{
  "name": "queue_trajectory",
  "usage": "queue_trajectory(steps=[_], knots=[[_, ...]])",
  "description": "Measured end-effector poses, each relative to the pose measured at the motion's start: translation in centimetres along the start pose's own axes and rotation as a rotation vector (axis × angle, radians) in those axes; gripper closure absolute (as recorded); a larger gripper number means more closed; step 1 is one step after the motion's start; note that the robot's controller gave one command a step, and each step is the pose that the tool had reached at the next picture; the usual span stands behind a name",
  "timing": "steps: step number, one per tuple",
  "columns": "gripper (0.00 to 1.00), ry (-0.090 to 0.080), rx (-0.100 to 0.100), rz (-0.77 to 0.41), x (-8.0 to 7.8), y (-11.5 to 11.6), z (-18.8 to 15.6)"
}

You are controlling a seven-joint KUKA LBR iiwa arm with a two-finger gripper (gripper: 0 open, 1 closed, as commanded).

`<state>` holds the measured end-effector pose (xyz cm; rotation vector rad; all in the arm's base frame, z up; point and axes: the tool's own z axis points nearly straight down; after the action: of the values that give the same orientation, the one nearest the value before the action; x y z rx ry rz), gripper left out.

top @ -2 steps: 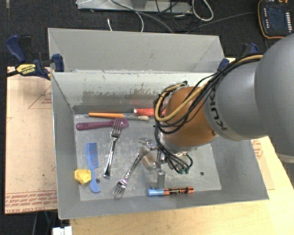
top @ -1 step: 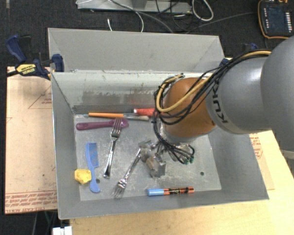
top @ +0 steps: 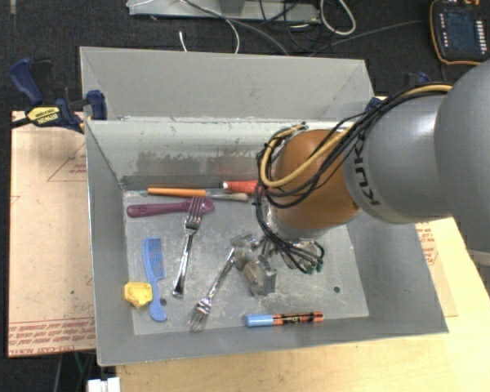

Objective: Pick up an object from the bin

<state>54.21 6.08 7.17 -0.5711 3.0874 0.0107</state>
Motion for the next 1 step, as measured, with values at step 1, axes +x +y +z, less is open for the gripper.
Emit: queue_trajectory(steps=[1], knots=[[1.00,0.002,-0.001,0.001,0.07,0.07,-2.20]])
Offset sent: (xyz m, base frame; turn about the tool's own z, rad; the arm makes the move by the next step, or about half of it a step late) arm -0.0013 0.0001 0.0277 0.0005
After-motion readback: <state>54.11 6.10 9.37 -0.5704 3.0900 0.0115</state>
